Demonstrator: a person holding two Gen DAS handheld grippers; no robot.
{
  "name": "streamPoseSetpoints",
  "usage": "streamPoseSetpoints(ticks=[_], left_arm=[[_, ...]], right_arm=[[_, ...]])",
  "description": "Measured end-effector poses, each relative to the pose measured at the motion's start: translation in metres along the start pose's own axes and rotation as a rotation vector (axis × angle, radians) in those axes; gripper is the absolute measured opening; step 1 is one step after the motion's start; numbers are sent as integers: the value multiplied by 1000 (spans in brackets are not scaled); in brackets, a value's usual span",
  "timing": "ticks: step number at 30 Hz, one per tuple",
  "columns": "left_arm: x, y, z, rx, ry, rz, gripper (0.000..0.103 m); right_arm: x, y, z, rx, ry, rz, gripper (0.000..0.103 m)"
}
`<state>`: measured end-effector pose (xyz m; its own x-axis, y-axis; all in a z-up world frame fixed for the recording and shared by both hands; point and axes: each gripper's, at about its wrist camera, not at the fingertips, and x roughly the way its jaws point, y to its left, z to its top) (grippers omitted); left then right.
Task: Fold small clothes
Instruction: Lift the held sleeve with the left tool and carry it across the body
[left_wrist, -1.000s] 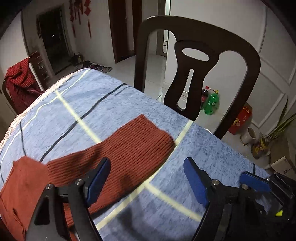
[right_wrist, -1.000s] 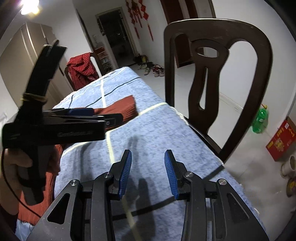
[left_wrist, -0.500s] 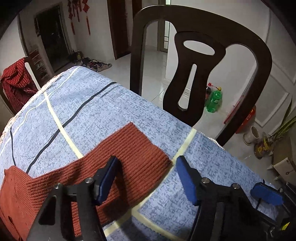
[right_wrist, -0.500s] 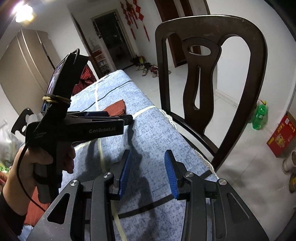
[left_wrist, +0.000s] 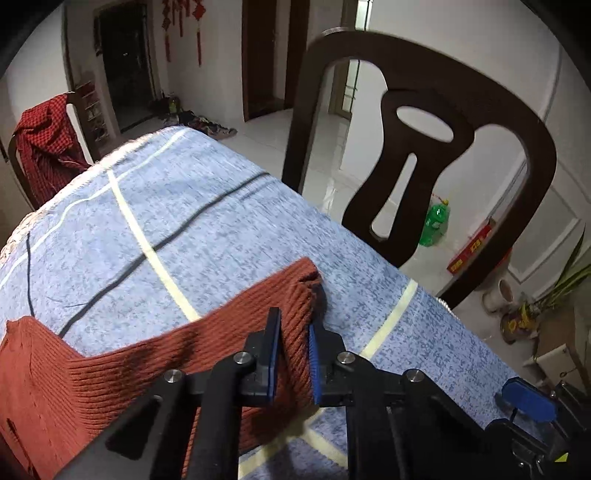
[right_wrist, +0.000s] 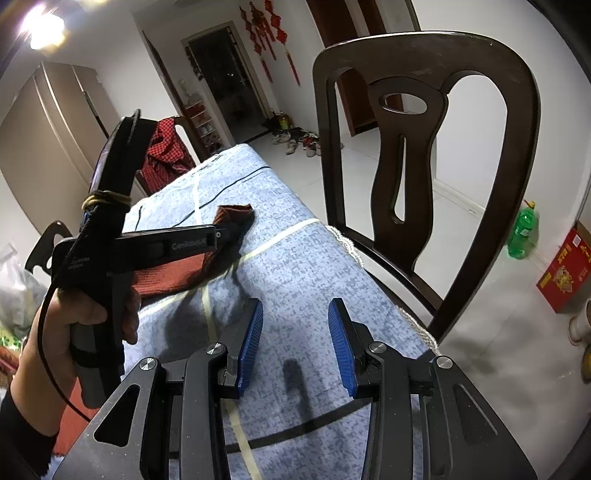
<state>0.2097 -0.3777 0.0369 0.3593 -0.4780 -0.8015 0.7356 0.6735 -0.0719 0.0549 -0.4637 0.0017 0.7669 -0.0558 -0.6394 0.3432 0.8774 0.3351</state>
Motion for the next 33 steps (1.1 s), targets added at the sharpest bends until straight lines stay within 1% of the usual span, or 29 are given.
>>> streamPoseSetpoints(ticks=[4, 7, 11, 17, 20, 22, 27, 28, 33], left_arm=[[-15, 6, -1, -3, -39, -18, 13], [-25, 14, -2, -27, -68, -33, 13], [-46, 29, -5, -66, -121, -48, 13], [-74, 58, -11, -144, -173, -50, 13], [-89, 73, -15, -181, -216, -50, 13], [-97, 80, -17, -208, -238, -53, 13], [-115, 99, -25, -252, -273, -32, 13], [-119, 104, -26, -263, -288, -28, 13], [-138, 119, -33, -297, -342, 0, 13]], right_arm=[[2, 4, 1, 1, 0, 13, 38], [6, 7, 2, 8, 6, 29, 38], [9, 16, 3, -6, 14, 43, 38], [16, 31, 3, -32, 26, 61, 38], [22, 44, 4, -72, 40, 45, 38], [29, 53, 5, -93, 53, 67, 38], [46, 75, 5, -124, 104, 110, 38], [49, 81, 5, -132, 109, 130, 38], [63, 102, 4, -175, 139, 153, 38]])
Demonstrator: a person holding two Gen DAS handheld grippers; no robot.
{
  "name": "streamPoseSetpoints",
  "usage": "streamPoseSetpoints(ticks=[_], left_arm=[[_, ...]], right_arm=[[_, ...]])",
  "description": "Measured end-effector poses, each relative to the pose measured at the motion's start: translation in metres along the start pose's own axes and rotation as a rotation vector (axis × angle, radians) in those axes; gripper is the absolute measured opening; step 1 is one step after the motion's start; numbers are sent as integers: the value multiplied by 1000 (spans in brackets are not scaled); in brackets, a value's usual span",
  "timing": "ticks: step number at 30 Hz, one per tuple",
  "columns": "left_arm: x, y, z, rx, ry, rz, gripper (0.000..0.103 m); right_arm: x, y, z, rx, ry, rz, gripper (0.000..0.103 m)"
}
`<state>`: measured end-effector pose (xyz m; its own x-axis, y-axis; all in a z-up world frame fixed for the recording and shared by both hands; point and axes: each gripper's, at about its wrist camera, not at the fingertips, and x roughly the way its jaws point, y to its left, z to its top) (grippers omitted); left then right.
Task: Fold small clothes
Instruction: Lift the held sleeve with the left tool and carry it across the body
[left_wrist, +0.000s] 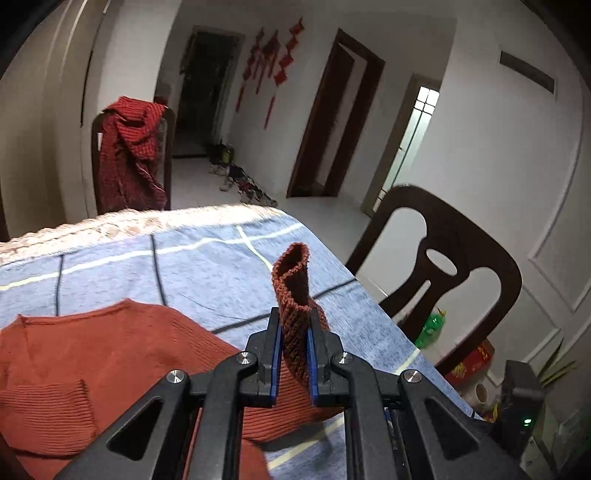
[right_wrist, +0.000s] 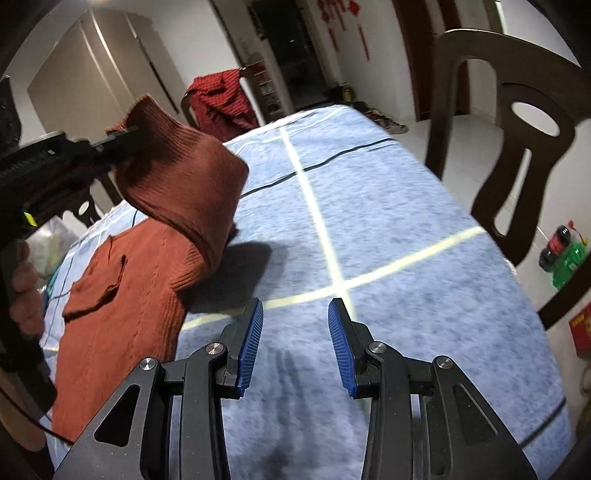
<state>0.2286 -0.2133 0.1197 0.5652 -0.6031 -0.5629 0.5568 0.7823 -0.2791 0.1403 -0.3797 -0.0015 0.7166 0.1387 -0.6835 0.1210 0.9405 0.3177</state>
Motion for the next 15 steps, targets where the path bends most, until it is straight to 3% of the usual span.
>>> streamPoseSetpoints(ticks=[9, 15], left_arm=[[-32, 39, -3, -80, -70, 37, 13], [-38, 69, -15, -139, -66, 64, 13]], right_arm=[[20, 30, 10, -36, 27, 40, 38], [31, 47, 16, -47, 37, 47, 38]])
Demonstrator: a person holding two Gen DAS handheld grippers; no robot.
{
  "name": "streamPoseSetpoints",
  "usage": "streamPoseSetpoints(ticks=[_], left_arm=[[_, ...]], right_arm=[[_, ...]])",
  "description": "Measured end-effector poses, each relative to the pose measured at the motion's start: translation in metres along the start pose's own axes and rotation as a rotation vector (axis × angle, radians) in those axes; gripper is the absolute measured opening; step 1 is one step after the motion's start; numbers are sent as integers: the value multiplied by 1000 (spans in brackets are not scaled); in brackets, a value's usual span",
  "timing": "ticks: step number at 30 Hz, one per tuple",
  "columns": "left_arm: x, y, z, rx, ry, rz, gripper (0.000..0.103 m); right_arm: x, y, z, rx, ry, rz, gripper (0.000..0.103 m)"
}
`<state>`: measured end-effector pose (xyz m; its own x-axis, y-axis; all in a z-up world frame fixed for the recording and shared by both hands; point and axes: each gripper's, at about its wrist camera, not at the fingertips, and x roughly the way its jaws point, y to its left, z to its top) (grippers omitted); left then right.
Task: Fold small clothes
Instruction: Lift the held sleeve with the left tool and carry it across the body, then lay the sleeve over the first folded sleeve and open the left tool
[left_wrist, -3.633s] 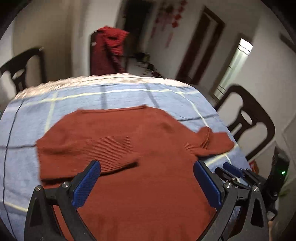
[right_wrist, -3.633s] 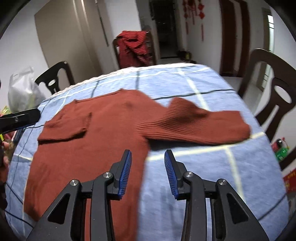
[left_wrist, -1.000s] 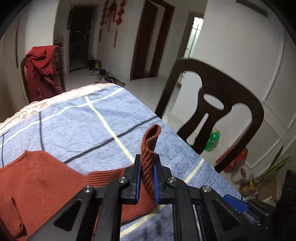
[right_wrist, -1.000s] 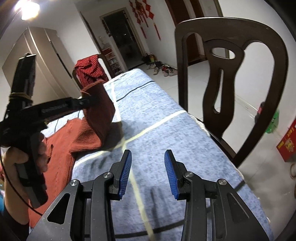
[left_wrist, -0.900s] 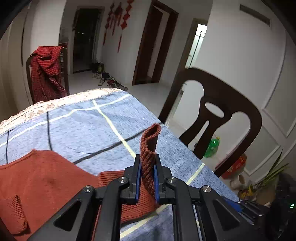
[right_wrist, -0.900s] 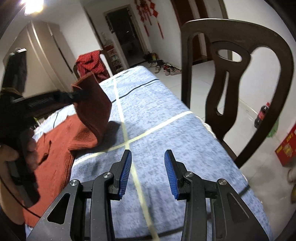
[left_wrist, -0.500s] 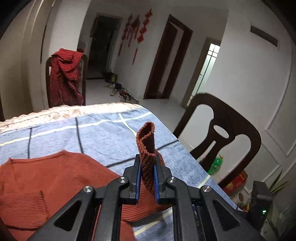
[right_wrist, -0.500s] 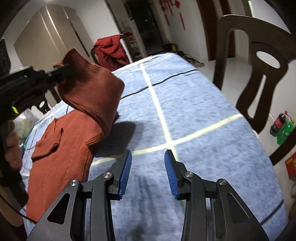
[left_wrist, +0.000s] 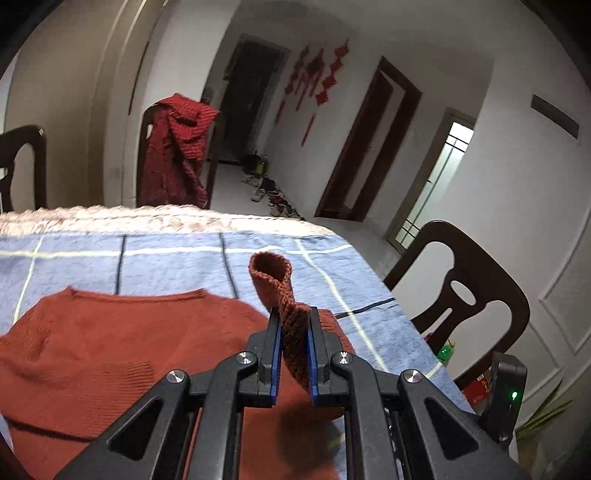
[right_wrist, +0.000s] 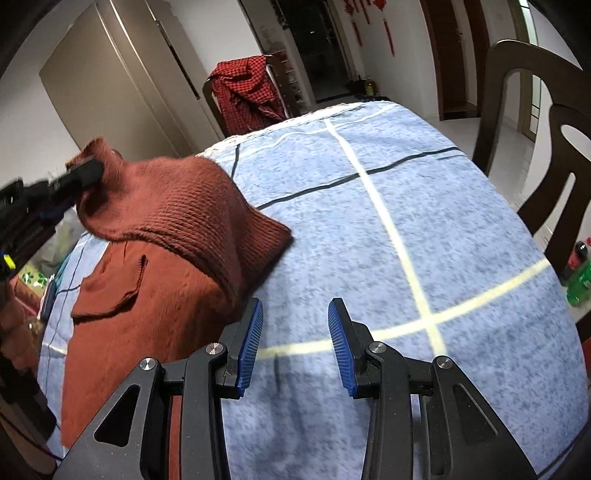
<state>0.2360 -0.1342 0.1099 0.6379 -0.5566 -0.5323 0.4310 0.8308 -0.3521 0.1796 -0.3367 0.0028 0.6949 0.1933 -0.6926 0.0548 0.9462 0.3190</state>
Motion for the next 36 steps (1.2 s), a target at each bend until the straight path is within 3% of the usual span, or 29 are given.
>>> streamPoseSetpoints(ticks=[15, 29, 31, 36], left_arm=[[-10, 53, -24, -19, 2, 88, 13], [0, 95, -51, -114, 87, 124, 14], [0, 100, -53, -127, 97, 119, 17], [-9, 110, -57, -157, 92, 127, 41]], right_arm=[[27, 18, 5, 18, 41, 16, 38], [35, 28, 8, 21, 53, 17, 38], [36, 30, 8, 13, 54, 12, 38], [39, 33, 10, 6, 59, 5, 38]])
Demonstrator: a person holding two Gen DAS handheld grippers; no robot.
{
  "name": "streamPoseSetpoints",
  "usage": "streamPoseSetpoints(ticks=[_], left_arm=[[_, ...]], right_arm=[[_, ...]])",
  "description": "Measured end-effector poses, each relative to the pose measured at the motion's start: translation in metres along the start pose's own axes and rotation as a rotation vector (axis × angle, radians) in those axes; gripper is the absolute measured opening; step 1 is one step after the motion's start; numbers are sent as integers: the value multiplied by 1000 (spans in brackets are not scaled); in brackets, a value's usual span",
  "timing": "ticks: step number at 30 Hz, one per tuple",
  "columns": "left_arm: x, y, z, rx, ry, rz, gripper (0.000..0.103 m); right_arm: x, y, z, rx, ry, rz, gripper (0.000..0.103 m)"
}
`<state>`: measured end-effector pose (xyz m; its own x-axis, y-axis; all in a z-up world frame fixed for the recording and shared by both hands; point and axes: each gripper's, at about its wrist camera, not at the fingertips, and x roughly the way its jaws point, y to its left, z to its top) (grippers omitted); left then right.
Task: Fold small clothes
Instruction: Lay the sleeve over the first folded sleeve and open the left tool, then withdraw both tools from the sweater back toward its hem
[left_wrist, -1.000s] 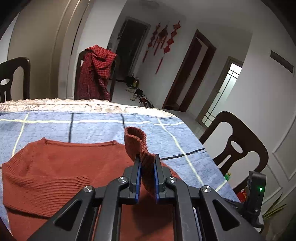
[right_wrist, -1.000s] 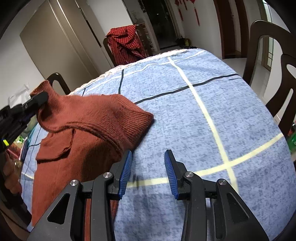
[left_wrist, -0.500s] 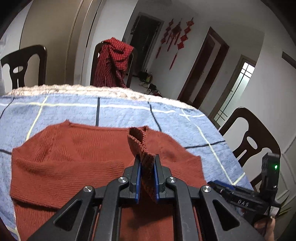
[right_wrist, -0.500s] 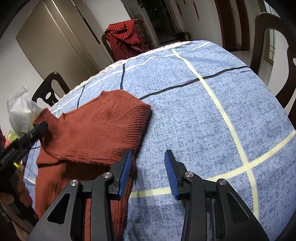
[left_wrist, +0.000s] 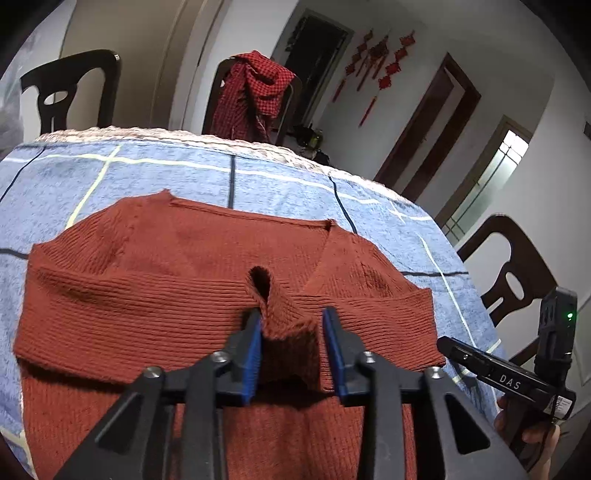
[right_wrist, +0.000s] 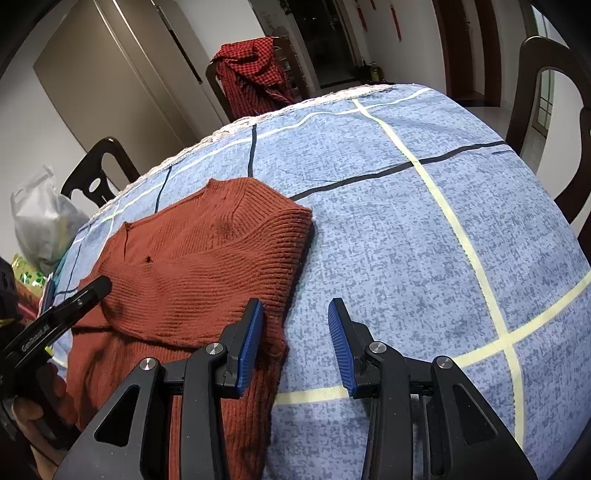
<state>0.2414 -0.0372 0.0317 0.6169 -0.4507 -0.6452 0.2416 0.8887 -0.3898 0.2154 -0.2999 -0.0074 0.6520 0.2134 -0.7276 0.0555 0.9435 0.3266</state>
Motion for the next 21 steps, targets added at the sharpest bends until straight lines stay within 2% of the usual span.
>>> streamPoseSetpoints(ticks=[8, 12, 17, 19, 21], left_arm=[[-22, 20, 5, -40, -46, 79, 52], [-29, 12, 15, 4, -64, 83, 53], [-14, -10, 14, 95, -9, 55, 54], [-4, -15, 7, 123, 38, 42, 54], [5, -16, -1, 138, 85, 67, 54]], right_arm=[[1, 10, 1, -39, -8, -29, 38], [2, 18, 2, -60, -22, -40, 38], [3, 31, 3, -104, -22, -14, 38], [7, 36, 0, -132, -12, -26, 38], [11, 39, -2, -153, 0, -41, 38]])
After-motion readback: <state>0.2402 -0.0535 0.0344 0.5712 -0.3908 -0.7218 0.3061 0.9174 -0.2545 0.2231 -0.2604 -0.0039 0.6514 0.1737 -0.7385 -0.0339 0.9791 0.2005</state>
